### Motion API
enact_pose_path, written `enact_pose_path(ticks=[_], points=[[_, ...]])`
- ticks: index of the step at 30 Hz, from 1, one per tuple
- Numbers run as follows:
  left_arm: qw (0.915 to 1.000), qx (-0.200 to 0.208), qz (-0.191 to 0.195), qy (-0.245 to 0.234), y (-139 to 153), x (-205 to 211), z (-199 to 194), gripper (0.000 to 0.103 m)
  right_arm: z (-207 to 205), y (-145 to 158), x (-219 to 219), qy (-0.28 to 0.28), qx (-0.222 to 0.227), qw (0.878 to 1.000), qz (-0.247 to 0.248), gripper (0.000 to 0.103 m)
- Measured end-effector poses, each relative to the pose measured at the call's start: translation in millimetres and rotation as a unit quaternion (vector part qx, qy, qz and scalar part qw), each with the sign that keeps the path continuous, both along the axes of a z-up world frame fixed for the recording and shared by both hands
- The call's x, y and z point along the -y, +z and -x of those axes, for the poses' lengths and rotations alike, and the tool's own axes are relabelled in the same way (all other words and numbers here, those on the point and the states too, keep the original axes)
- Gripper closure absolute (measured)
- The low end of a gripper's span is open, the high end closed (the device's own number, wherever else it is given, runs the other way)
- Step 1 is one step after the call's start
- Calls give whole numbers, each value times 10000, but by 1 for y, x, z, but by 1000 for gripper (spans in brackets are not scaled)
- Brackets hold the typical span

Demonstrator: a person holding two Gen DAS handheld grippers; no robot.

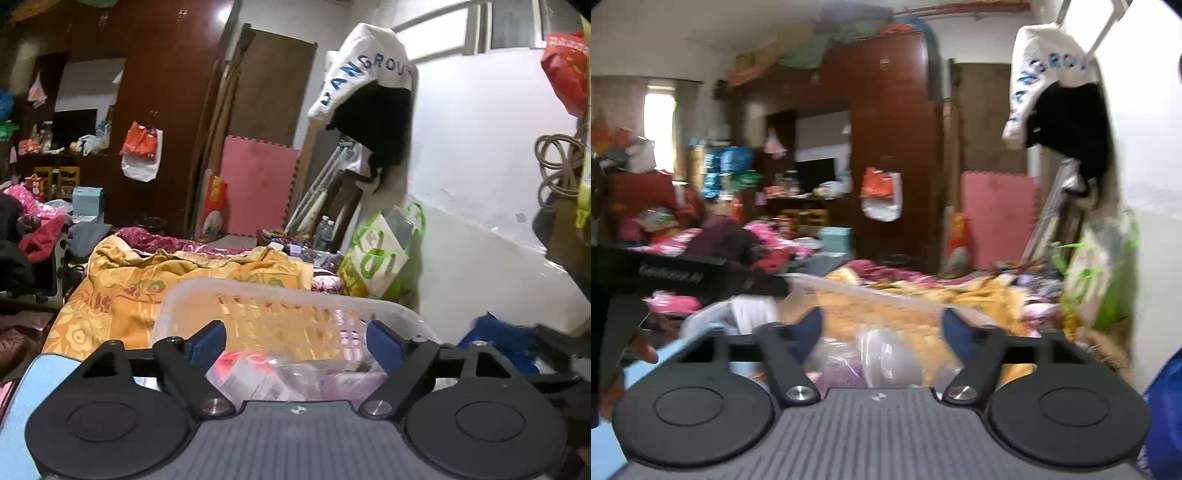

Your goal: Organize objects

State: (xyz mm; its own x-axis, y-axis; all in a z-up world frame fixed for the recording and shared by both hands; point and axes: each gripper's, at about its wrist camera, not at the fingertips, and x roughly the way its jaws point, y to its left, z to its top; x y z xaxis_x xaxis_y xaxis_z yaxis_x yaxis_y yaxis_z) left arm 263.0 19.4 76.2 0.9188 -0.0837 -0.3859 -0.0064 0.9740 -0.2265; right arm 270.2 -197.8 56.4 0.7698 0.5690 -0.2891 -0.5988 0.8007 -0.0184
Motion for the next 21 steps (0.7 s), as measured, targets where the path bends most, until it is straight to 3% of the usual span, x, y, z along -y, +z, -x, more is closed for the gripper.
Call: enact_pose_path(ticks=[3, 6, 9, 11, 14, 17, 21], points=[[9994, 273, -157, 146, -6, -7, 14, 2, 7, -1, 10, 78, -132, 9998, -111, 0], [9988, 271, -305, 261, -5, -12, 30, 0, 22, 2, 21, -56, -141, 9998, -117, 0], [9984, 372, -423, 7, -7, -14, 50, 0, 32, 0, 21, -421, -331, 9986, -10, 0], [9974, 261, -672, -25, -12, -8, 63, 0, 44, -7, 27, -660, -99, 9977, -111, 0], [9951, 202, -965, 61, -16, 0, 72, 0, 46, -9, 29, -812, -363, 9960, 40, 0], [9950, 98, -993, -17, -11, 4, 71, 0, 35, -7, 27, -796, -577, 9948, 276, 0], [9947, 38, -1023, 12, -6, 9, 73, 0, 30, -6, 30, -908, -599, 9940, 82, 0]])
